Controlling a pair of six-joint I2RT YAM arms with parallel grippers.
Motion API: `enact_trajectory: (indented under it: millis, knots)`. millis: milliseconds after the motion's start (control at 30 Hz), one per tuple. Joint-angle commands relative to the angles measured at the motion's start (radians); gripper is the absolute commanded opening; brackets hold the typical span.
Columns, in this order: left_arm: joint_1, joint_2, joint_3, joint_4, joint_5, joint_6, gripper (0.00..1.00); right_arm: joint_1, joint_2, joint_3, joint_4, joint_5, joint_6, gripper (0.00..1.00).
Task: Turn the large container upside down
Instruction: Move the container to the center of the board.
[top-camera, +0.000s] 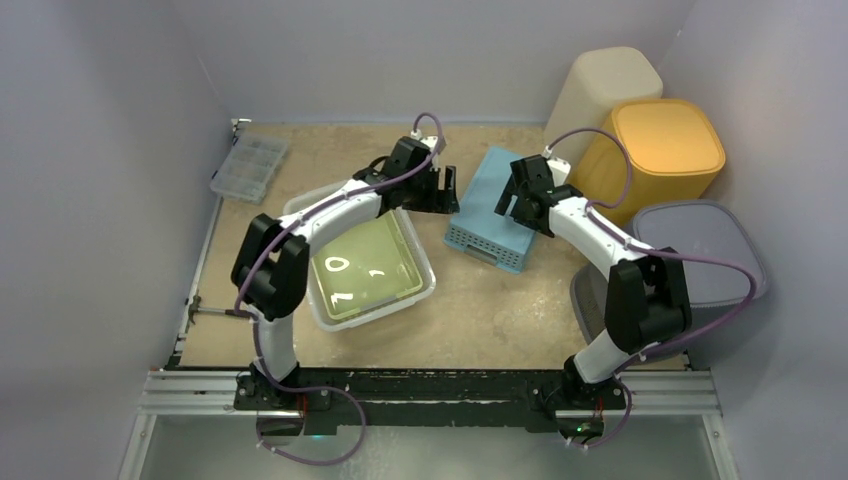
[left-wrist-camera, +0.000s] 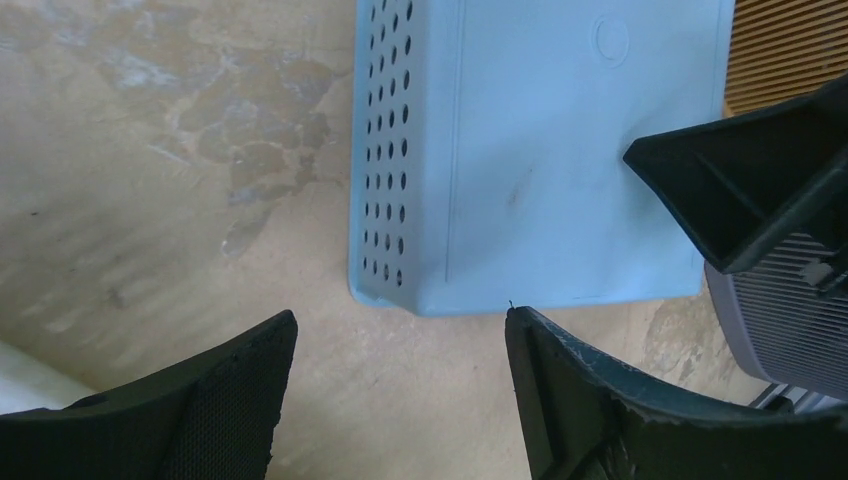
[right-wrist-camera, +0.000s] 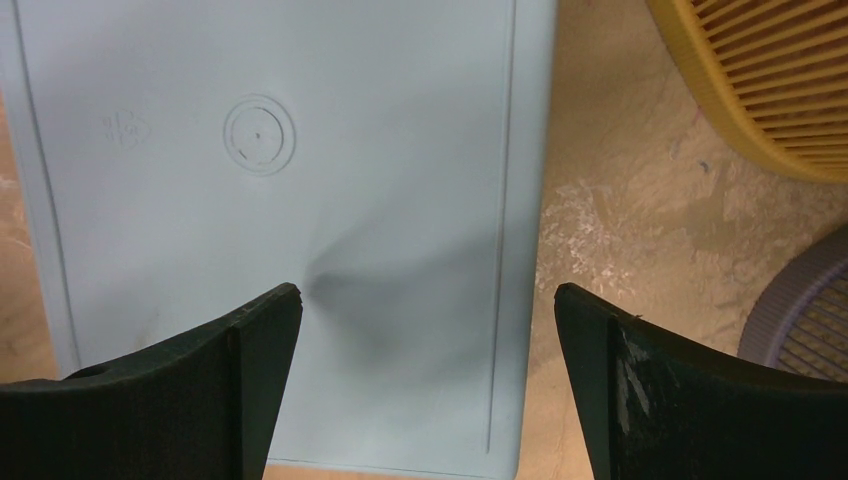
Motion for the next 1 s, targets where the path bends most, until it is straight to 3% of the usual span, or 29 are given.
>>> enact_trajectory:
  millis: [0,233,400,600,800,967]
  knots:
    - [-0.02,0.066,0.091,0.07,0.048,-0.015,0.75,-0.014,-0.01,0.006,0.034,-0.026,-0.023,0.99]
    - [-0.047,0.185,0.068,0.116,0.128,-0.015,0.7,-0.017,0.019,0.012,0.074,-0.08,-0.096,0.99]
    - [-0.068,0.146,-0.046,0.18,0.134,-0.033,0.57,-0.017,0.053,0.035,0.115,-0.196,-0.178,0.99]
    - [-0.079,0.066,-0.154,0.238,0.124,-0.059,0.5,-0.016,0.075,0.073,0.144,-0.25,-0.237,0.99]
    - [-0.086,0.055,-0.164,0.25,0.122,-0.085,0.5,-0.017,0.135,0.235,0.0,-0.119,-0.27,0.98]
    - [-0.086,0.026,-0.147,0.228,0.082,-0.091,0.54,-0.017,0.048,0.238,-0.033,-0.053,-0.278,0.99]
